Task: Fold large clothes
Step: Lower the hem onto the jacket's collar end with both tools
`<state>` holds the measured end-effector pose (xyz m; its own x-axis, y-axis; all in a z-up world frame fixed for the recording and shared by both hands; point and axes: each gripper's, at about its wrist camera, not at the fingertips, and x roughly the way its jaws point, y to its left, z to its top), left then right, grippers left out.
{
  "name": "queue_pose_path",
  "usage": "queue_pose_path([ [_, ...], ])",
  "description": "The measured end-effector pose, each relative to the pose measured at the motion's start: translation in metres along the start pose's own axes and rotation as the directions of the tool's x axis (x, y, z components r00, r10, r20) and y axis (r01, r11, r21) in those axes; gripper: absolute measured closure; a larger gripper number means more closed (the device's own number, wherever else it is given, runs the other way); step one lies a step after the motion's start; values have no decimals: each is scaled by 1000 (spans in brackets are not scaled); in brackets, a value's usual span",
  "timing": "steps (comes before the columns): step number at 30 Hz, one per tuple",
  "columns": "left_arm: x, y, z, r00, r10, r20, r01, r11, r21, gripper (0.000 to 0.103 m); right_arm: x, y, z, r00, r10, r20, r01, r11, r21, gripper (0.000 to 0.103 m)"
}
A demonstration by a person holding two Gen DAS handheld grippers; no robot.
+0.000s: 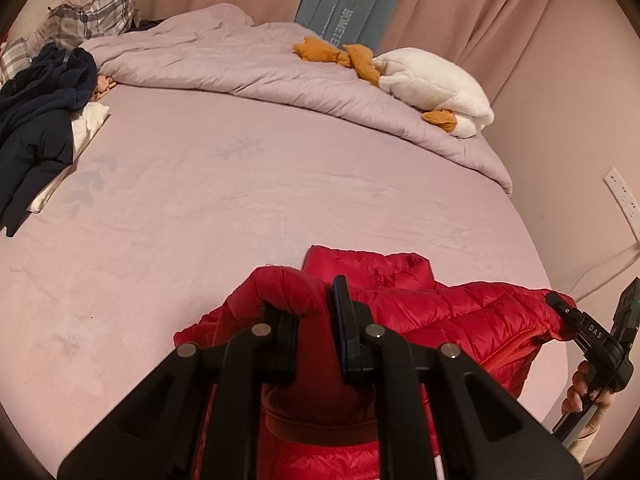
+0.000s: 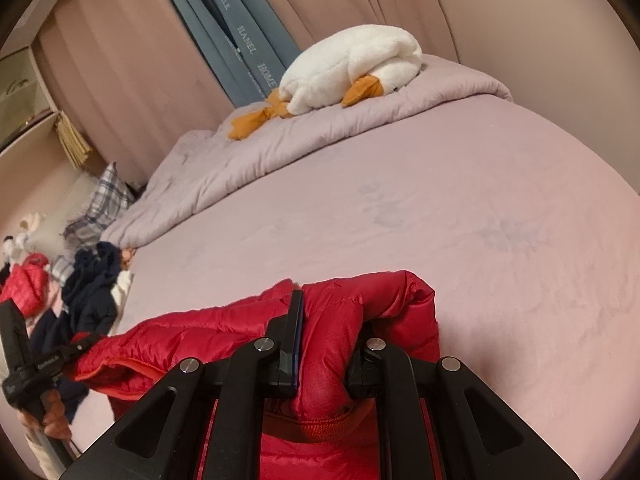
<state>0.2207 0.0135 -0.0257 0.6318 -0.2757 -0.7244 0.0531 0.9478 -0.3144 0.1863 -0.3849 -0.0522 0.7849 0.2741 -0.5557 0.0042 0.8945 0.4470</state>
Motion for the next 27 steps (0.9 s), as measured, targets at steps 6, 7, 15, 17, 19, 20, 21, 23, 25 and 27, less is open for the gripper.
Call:
queue_pose_path([
  [6, 21, 6, 11, 1000, 1, -12, -2, 1000, -19, 88, 19, 0, 6, 1000, -20, -21, 20, 1000, -9, 89],
  [7, 23, 5, 12, 1000, 2, -12, -3, 1000, -19, 86, 22, -1, 6, 999, -23, -24, 23, 1000, -10, 89],
  [15, 59, 13, 13, 998, 47, -53, -49, 998, -37, 85, 53, -5, 3, 995, -74, -70, 73, 997, -13, 89],
  [17, 64, 15, 13, 997, 47, -56, -50, 998, -43, 85, 58, -4, 3, 993, -86, -77, 85, 996, -18, 89],
  [19, 70, 17, 14, 997, 49, -63, -52, 997, -51, 85, 62, -5, 3, 992, -96, -82, 94, 995, -23, 89],
  [20, 72, 18, 14, 996, 50, -68, -53, 997, -51, 85, 64, -5, 3, 992, -98, -84, 97, 995, -24, 89],
  [21, 75, 18, 13, 996, 51, -73, -54, 997, -50, 85, 66, -6, 3, 991, -100, -86, 98, 995, -24, 89],
  [23, 80, 18, 13, 995, 57, -80, -61, 997, -50, 84, 68, -8, 3, 991, -99, -91, 98, 995, -17, 89],
  [25, 82, 19, 12, 995, 57, -82, -61, 997, -45, 80, 71, -10, 3, 990, -98, -101, 98, 995, -7, 88],
  [27, 83, 18, 12, 996, 46, -79, -49, 998, -34, 75, 74, -12, 3, 990, -92, -109, 93, 996, 6, 85],
])
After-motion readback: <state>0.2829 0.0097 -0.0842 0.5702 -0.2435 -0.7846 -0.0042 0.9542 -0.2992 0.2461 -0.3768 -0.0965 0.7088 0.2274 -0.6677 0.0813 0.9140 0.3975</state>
